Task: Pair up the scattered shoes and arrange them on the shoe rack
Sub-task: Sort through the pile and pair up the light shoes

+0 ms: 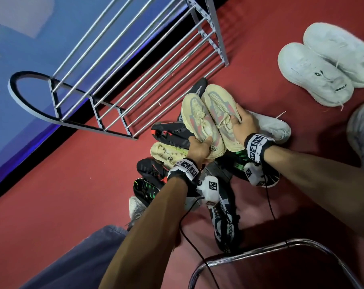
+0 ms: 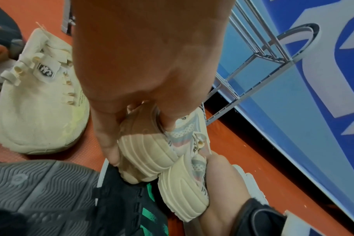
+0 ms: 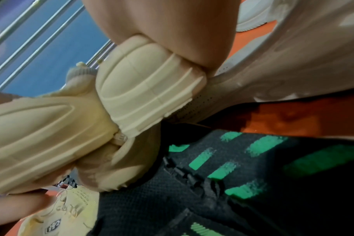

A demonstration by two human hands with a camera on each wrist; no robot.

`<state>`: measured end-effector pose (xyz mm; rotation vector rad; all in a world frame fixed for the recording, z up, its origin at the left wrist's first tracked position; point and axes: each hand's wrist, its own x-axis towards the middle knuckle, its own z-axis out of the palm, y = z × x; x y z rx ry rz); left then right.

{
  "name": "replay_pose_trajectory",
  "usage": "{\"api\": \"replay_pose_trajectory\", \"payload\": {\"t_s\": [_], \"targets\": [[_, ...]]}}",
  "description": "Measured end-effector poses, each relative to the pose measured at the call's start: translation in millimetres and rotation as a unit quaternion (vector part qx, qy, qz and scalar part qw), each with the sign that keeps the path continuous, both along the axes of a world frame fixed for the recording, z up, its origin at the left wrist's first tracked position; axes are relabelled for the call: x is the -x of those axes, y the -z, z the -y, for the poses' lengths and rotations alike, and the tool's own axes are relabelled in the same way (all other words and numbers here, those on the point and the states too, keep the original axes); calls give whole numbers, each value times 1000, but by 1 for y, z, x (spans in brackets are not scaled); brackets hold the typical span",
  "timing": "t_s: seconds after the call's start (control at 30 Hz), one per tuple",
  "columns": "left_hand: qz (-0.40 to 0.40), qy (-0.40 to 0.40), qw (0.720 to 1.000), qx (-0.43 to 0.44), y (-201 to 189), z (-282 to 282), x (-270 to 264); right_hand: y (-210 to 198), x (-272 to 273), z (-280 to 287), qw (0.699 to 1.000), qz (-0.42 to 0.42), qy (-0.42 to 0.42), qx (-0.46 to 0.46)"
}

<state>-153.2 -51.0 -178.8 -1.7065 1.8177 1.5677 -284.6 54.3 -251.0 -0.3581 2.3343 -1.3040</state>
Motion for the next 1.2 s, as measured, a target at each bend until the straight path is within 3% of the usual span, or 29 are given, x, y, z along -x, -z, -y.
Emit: {"api": "replay_pose_trajectory", "payload": {"t_s": [0.2,0.33,0.57,0.63,0.8,0.93,1.2], "targets": [[-49,62,997,17,-16,4,0,-36,14,-4,997,49,18,62],[-122,41,990,-49,-52,7,7,-90,28,-2,997,18,15,74],[-303,45,941,-147,-139,-16,44,-233,64,-49,993,-77,-31,85],[-328,32,929,-171,-158,-41,66,-270,76,-73,988,-133,-35,68],[-363,87,895,-243,-182,-103,114,-334,109,-143,973,-230,-3,-20],[-352,125,893,-253,-174,-133,130,-329,123,-189,968,-234,49,-82],[-255,165,910,-284,-91,-201,134,-213,126,-228,975,-98,128,-154]]}}
